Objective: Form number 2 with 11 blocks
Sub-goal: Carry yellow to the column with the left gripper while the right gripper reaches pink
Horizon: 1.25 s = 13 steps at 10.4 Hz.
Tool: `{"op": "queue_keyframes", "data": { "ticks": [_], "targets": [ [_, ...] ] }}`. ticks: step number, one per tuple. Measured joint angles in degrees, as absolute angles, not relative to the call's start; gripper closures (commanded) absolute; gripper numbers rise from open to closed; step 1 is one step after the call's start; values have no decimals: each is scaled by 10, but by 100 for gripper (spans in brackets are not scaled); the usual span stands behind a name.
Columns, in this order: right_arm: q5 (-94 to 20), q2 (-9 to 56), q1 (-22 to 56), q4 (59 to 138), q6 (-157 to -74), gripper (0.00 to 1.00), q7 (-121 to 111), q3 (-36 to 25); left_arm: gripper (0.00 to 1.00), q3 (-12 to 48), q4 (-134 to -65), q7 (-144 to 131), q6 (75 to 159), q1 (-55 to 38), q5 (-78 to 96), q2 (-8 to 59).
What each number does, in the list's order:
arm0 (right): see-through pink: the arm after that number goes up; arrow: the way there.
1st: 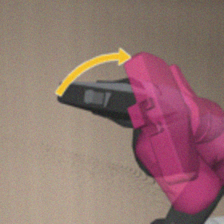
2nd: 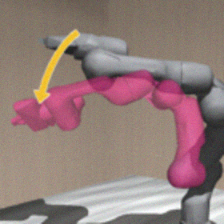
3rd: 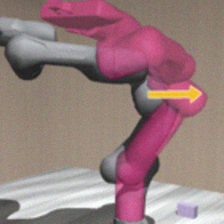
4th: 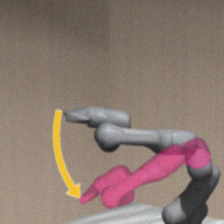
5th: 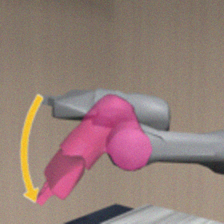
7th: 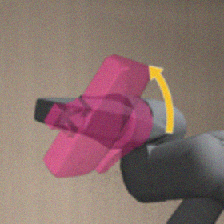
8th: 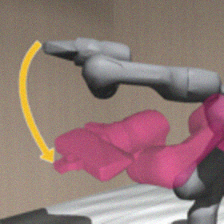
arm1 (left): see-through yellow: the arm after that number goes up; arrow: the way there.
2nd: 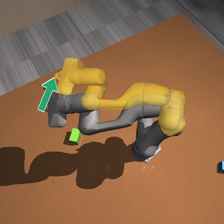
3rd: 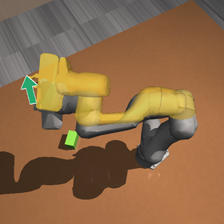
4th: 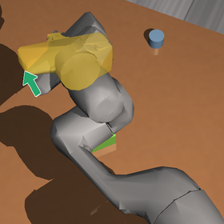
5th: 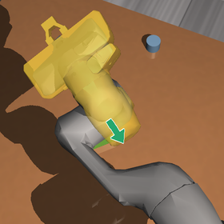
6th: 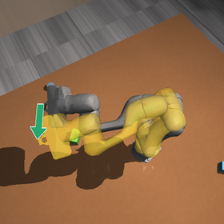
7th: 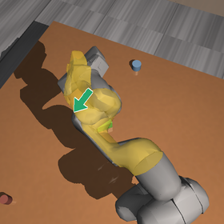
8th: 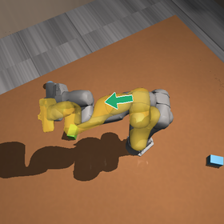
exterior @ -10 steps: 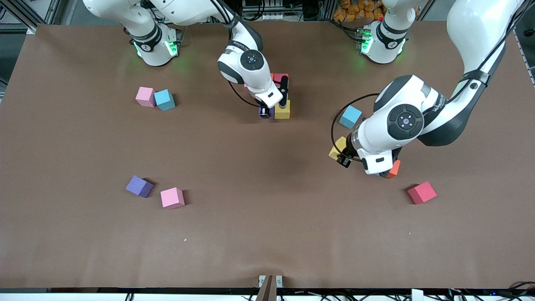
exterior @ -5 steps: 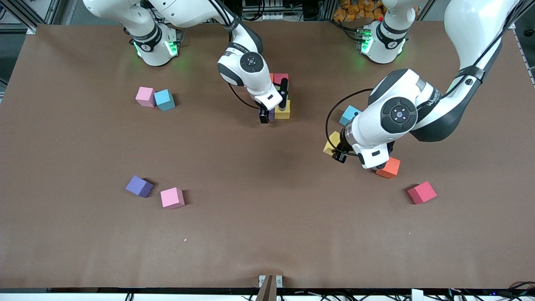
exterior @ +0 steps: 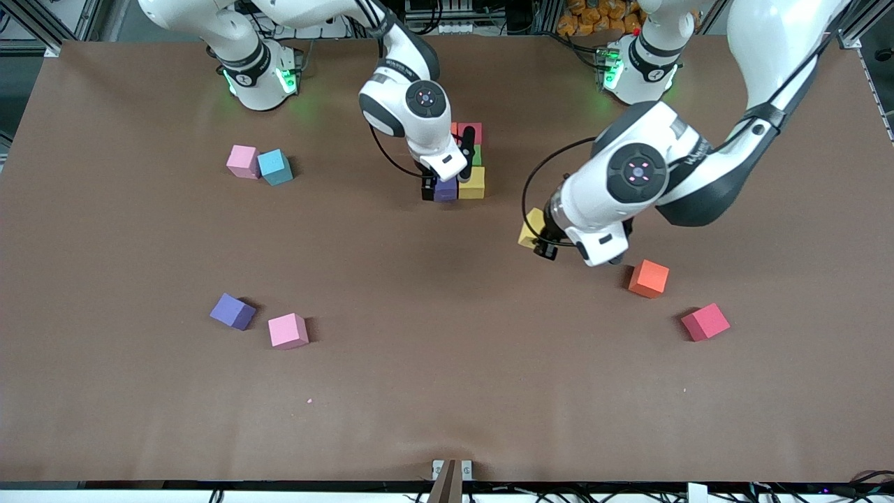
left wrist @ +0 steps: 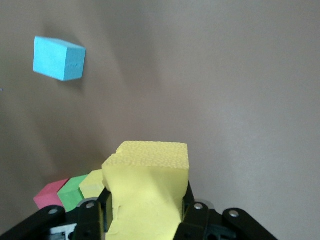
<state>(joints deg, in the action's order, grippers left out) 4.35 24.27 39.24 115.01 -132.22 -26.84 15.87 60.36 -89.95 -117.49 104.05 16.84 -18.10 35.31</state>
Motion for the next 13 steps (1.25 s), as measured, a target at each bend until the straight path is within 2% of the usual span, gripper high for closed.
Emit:
{"op": "queue_keyframes", "data": {
  "ticks": [3, 5, 9, 11, 13],
  "targets": [
    [32, 215, 379, 1149, -1312, 0, -266, 159, 65, 604, -903, -1222, 1042, 146, -181, 354],
    [29, 169, 331, 1144, -1289, 0, -276, 158, 65, 604, -907, -1258, 1056, 127, -180, 355],
    [26, 44, 176, 1143, -1250, 0, -311, 154, 65, 592, -923, -1337, 1118, 75, -181, 364],
    [26, 23, 88, 1149, -1246, 0, -360, 152, 65, 564, -925, -1379, 1147, 30, -181, 368],
    [26, 31, 20, 1157, -1270, 0, -394, 151, 65, 534, -926, -1420, 1177, -20, -181, 372]
  ]
}}
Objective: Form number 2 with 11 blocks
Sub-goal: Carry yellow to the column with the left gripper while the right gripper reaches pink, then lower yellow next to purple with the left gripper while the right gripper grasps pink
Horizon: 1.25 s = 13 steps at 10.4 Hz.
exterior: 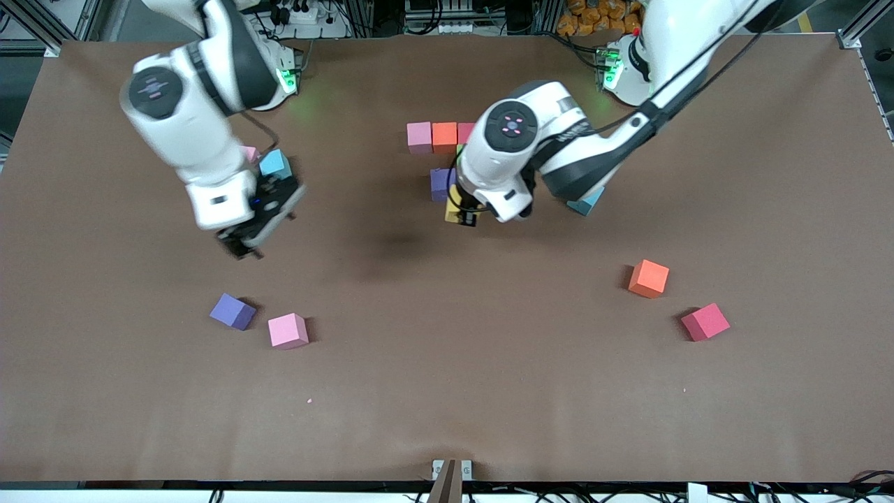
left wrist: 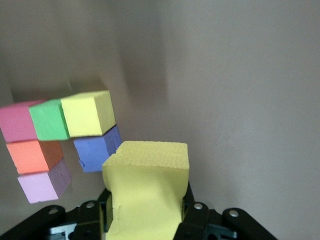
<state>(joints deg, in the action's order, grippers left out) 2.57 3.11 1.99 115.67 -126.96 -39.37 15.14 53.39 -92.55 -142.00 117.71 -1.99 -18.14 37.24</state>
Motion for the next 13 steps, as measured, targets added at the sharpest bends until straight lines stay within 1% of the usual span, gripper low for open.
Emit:
{"op": "queue_keyframes", "data": {
  "ticks": [3, 5, 7, 9, 13],
  "targets": [
    [26, 78, -29, 1164, -1346, 0, -428, 151, 65, 520, -926, -1470, 1206, -62, -181, 378],
    [26, 118, -44, 1165, -1402, 0, -476, 151, 65, 517, -926, -1500, 1222, -82, -181, 384],
    [26, 158, -61, 1163, -1450, 0, -562, 150, 65, 495, -926, -1526, 1231, -113, -181, 393],
    [25, 185, -75, 1151, -1458, 0, -620, 150, 65, 468, -925, -1558, 1255, -141, -181, 397],
    [25, 246, -74, 1095, -1459, 0, -680, 155, 65, 462, -925, -1571, 1263, -157, -181, 407]
  ]
}}
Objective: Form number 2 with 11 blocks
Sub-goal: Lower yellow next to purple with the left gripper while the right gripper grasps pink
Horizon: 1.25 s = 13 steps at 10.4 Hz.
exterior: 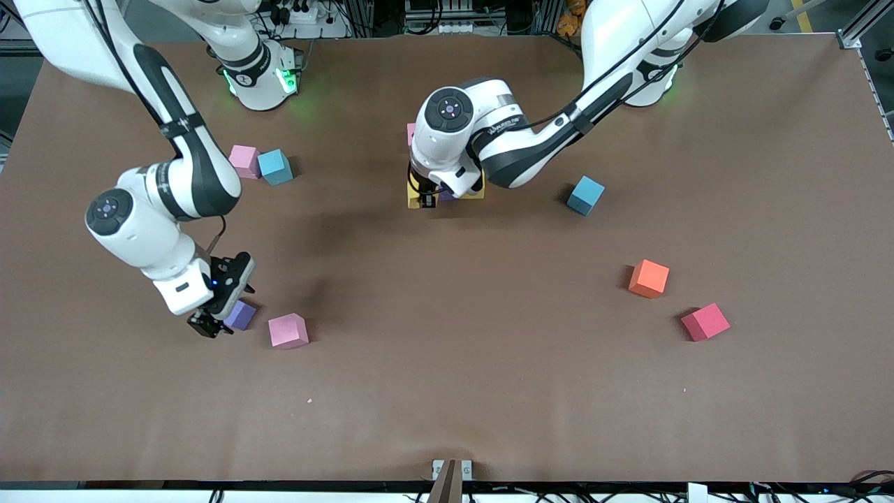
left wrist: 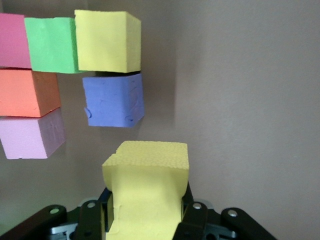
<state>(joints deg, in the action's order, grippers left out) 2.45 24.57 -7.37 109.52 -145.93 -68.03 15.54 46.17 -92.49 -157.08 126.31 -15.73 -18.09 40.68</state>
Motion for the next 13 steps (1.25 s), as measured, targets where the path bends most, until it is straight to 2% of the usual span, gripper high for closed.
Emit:
{"op": "queue_keyframes", "data": {
  "ticks": [3, 6, 8, 13],
  "targets": [
    [25, 292, -67, 1082, -1491, 0, -686, 159, 65, 435, -925, -1585, 1269, -204, -180, 412],
    [24, 303, -61, 1077, -1494, 0, -686, 159, 65, 398, -925, -1587, 1295, -248, -179, 425],
    [25, 307, -52, 1077, -1502, 0, -691, 160, 65, 394, -924, -1590, 1297, -261, -179, 429],
    [40, 339, 19, 1067, -1509, 0, -694, 133, 65, 379, -926, -1601, 1297, -281, -178, 446]
  ]
}}
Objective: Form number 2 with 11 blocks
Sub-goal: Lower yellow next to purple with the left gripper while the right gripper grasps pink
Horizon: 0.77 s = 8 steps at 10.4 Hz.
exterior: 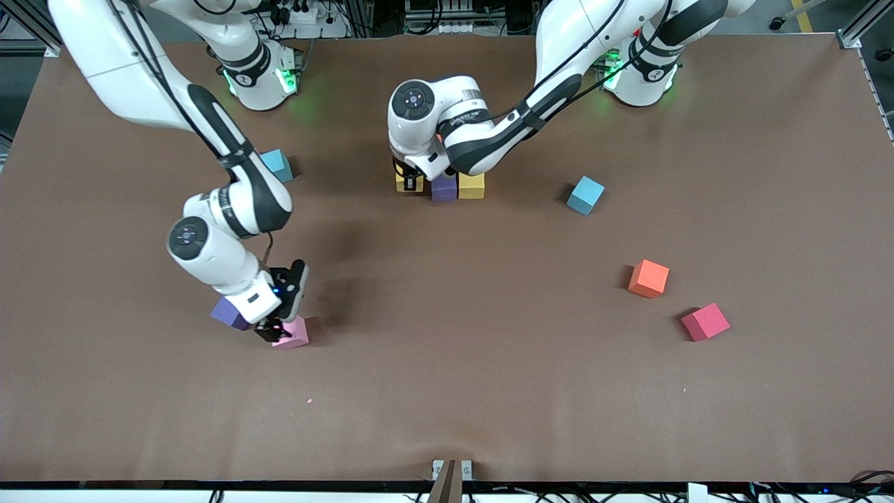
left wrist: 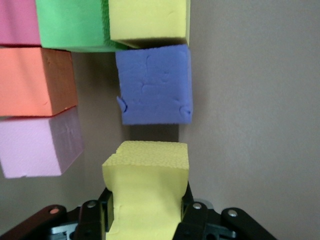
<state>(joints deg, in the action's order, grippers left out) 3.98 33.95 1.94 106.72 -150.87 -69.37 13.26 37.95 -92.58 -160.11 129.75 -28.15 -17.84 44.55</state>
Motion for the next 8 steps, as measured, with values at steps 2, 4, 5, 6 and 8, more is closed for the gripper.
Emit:
{"op": "queue_keyframes", "data": {
  "ticks": [2, 4, 5, 6, 8],
  "targets": [
    [89, 350, 23, 1049, -1510, 0, -695, 128, 65, 369, -926, -1605, 1299, -290, -178, 452],
    [122, 350, 22, 1033, -1510, 0, -695, 124, 65, 365, -926, -1613, 1299, -292, -177, 452],
    [127, 350, 22, 1030, -1510, 0, -696, 122, 65, 360, -926, -1614, 1299, -292, -176, 452],
    [127, 352, 22, 1029, -1509, 0, -697, 121, 65, 357, -926, -1614, 1300, -292, -175, 453],
    [127, 360, 22, 1029, -1509, 0, -698, 116, 65, 355, -926, -1614, 1300, -293, -174, 456]
  ]
}}
